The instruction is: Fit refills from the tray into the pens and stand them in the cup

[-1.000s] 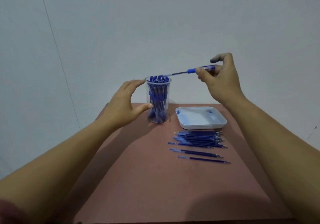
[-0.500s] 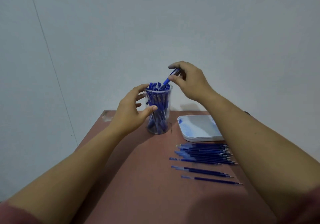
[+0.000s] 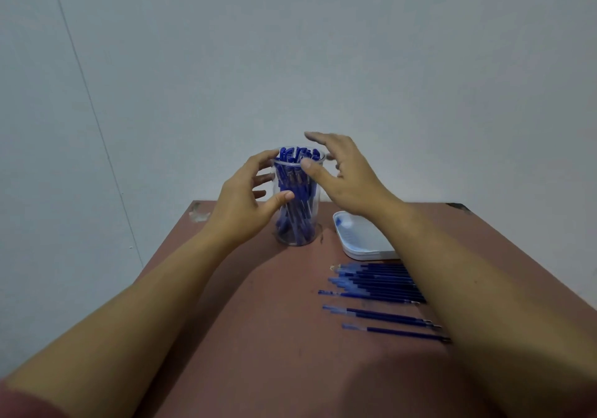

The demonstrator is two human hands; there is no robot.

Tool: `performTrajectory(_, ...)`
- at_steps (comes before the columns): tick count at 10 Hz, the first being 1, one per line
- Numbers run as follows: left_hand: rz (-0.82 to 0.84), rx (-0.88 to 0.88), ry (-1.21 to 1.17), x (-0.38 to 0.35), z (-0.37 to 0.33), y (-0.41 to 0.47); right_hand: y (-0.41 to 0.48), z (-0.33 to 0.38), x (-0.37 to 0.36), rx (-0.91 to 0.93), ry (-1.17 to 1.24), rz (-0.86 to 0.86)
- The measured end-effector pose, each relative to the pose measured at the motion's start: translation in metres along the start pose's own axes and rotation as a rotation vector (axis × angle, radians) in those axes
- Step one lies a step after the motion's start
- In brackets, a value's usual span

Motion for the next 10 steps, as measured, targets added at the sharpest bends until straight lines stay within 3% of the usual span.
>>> performTrajectory(1, 0.035, 0.027, -0.017, 0.000, 0.004, -0.001, -0.017, -0.014, -0.007, -0.089, 0.082, 0.116)
performTrajectory(7, 0.177, 0.035, 0.004, 0.032, -0.059, -0.050, -0.101, 0.031, 0.004, -0.086, 0.193, 0.070)
performTrajectory(9, 0.178, 0.054, 0.135, 0.037, -0.076, -0.070, -0.117, 0.047, 0.003, -0.142, 0.148, 0.140)
performTrajectory(10, 0.181, 0.029, 0.342, 0.035, -0.084, -0.081, -0.131, 0.050, 0.005, -0.157, -0.010, 0.155)
Point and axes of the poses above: each hand's wrist, its own y-axis towards the middle knuckle, its own x-axis out of the back of the hand, z = x × y, the point moved 5 cm from there along y, towards the middle knuckle, and after that the axes turned 4 degrees about -x, right-handed, at the moved point
